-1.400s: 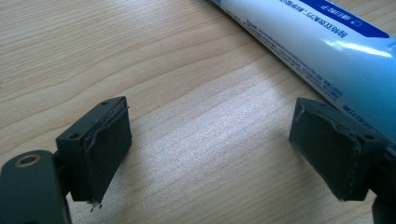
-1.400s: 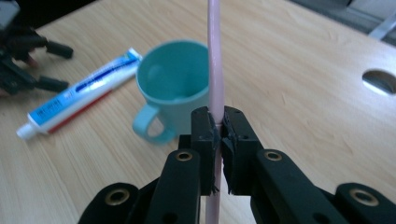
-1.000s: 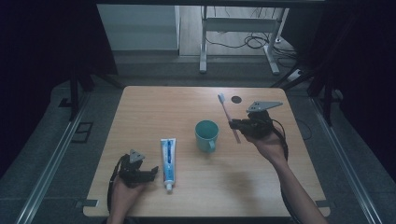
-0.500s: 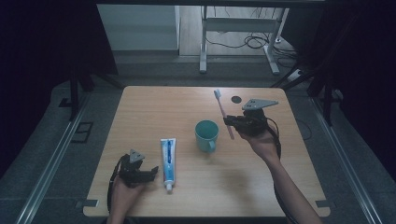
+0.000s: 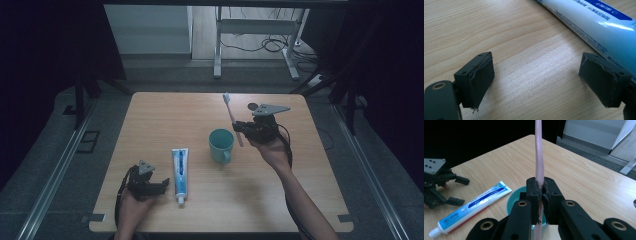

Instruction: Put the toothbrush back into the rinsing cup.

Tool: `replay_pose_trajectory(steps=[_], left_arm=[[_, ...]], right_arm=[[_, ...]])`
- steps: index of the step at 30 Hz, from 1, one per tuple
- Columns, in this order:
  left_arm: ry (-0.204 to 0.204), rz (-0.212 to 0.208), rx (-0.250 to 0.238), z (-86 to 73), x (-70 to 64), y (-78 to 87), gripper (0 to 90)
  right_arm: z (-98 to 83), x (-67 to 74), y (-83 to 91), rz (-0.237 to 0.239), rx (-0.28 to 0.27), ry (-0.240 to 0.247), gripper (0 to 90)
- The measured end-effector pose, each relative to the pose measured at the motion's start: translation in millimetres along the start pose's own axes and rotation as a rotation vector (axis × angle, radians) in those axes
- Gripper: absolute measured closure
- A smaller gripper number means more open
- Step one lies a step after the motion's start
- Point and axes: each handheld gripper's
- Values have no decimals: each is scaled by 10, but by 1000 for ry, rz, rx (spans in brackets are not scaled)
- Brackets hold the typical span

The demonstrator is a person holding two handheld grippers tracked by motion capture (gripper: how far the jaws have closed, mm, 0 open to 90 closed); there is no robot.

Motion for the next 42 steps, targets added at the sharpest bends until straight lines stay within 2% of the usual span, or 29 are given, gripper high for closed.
replay_pose_trajectory(steps=[23, 42], left_arm=[[3, 0, 0, -1, -2, 0, 130], [3, 0, 0, -1, -2, 0, 130]], right_arm=[[22, 107, -324, 5, -37, 0, 837], [-107, 101, -554, -2, -9, -4, 836]])
Point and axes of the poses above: each handheld gripper's, and its own axes: y roughly backward along the jaws, z roughly out of its top, x roughly to its left, and after that the axes turned 4 degrees about -z, right-handed
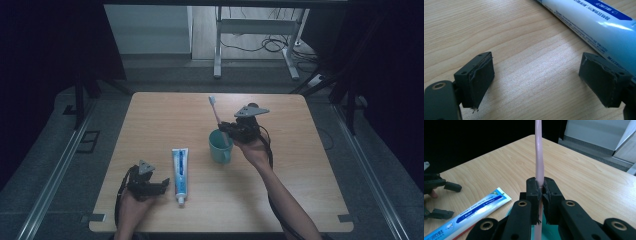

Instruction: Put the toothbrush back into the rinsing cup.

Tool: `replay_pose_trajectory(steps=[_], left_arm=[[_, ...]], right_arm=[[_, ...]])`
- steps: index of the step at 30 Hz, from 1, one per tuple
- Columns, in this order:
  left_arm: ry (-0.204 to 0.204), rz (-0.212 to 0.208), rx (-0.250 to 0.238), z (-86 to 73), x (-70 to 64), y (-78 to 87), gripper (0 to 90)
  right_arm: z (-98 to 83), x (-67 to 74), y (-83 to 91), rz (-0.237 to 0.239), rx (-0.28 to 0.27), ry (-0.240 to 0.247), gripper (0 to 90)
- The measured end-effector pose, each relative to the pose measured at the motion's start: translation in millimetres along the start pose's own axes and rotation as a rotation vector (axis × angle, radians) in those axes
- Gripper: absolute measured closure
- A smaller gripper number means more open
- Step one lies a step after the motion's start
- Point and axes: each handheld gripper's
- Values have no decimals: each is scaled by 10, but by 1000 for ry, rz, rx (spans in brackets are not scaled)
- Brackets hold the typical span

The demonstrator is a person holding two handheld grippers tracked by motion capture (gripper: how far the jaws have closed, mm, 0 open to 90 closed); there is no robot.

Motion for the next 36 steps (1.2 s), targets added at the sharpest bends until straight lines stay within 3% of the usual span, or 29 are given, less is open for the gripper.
replay_pose_trajectory(steps=[36], left_arm=[[6, 0, -1, -1, -4, -1, 130]], right_arm=[[-455, 19, -350, 3, 106, -21, 828]])
Point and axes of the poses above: each handheld gripper's, and its own axes: y roughly backward along the jaws, z roughly out of its top, x roughly to its left, and after that the axes turned 4 degrees about -z, right-handed
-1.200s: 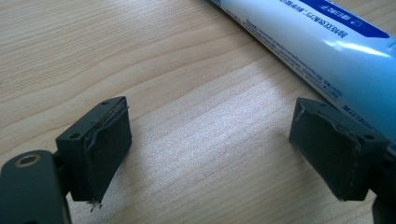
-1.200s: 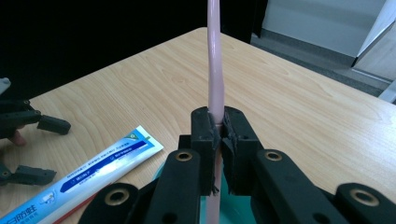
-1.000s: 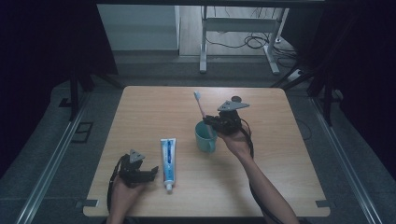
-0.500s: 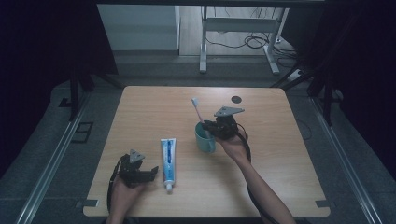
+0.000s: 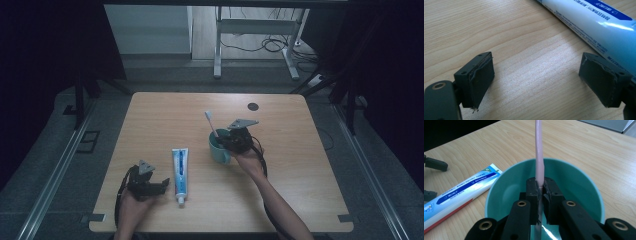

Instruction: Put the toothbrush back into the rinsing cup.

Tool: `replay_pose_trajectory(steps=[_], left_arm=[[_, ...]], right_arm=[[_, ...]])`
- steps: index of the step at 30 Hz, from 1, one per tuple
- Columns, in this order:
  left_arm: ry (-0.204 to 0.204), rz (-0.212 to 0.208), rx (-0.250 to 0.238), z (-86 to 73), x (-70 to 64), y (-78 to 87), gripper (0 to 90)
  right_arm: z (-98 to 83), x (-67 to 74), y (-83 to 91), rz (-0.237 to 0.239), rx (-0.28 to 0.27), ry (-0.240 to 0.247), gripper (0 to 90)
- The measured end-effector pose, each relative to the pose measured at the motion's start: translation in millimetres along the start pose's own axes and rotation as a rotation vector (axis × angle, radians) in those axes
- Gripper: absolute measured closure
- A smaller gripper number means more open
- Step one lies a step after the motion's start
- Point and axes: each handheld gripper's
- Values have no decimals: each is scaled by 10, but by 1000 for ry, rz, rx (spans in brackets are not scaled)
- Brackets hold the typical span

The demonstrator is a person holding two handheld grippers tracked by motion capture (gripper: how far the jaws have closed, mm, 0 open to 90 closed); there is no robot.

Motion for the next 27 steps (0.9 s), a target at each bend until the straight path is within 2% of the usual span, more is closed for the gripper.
replay_pose_trajectory(steps=[7, 14, 21, 27], left_arm=[[0, 0, 0, 0, 0, 0, 130], [0, 0, 0, 0, 0, 0, 130], [0, 0, 0, 0, 0, 0, 130], [0, 0, 0, 0, 0, 0, 130]], right_arm=[[-1, -10, -21, 11, 21, -18, 815], [14, -13, 20, 14, 9, -26, 792], [59, 4, 96, 19, -7, -10, 776], [97, 26, 168, 9, -8, 13, 726]])
Point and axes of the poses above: each handheld gripper's, and its own axes: y roughly backward along the jaws, z roughly out of its top, x roughly to its left, and after that the axes turned 4 degrees about -z, right-handed
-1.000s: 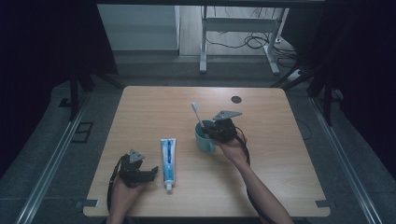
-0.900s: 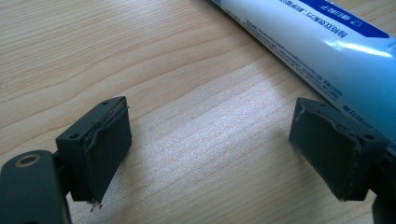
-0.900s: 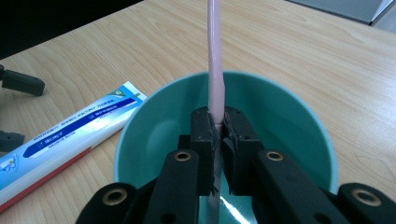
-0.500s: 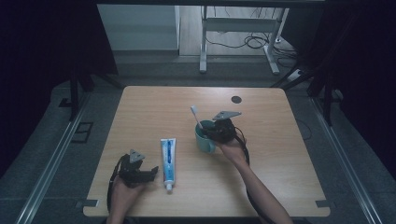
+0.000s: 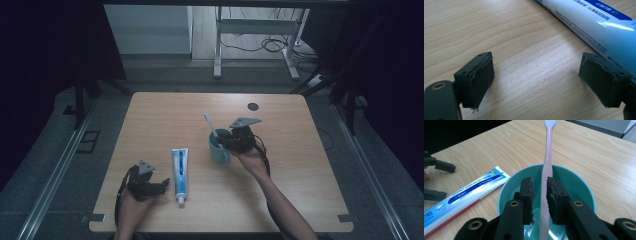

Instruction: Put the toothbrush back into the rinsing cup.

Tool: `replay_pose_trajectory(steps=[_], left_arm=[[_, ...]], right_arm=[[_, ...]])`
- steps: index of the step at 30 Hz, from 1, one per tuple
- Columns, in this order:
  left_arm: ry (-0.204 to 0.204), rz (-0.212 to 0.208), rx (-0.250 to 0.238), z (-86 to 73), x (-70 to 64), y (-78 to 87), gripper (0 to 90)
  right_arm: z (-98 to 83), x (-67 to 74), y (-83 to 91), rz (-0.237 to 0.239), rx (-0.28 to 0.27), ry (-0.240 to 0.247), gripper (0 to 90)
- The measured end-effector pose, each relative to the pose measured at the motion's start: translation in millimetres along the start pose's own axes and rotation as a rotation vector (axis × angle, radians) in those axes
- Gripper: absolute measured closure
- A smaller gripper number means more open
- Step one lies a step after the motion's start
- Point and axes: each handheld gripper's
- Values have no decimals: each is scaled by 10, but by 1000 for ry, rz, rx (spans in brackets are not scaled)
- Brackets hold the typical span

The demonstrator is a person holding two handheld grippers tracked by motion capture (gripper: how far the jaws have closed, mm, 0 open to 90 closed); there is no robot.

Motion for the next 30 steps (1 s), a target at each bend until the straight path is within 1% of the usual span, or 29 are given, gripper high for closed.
replay_pose_trajectory(steps=[9, 14, 17, 18, 21, 26, 30], left_arm=[[0, 0, 0, 0, 0, 0, 130], [0, 0, 1, 0, 0, 0, 130], [0, 0, 0, 0, 0, 0, 130], [-1, 0, 1, 0, 0, 0, 130], [-1, 0, 0, 0, 0, 0, 130], [-1, 0, 1, 0, 0, 0, 130], [0, 0, 0, 0, 0, 0, 130]], right_arm=[[22, 20, 101, -6, -2, 18, 600], [0, 10, 154, -23, 2, 20, 500], [-28, -8, 176, -36, 6, 20, 457], [-38, -16, 182, -38, 9, 16, 449], [-61, -36, 213, -17, -5, 1, 432], [-72, -18, 268, -33, -9, 16, 387], [-84, -10, 308, -44, -12, 24, 372]])
Point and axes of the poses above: each handheld gripper's, and its own axes: y roughly backward along the jaws, z roughly out of its top, x roughly to its left, and after that the axes turned 4 degrees about -z, right-handed
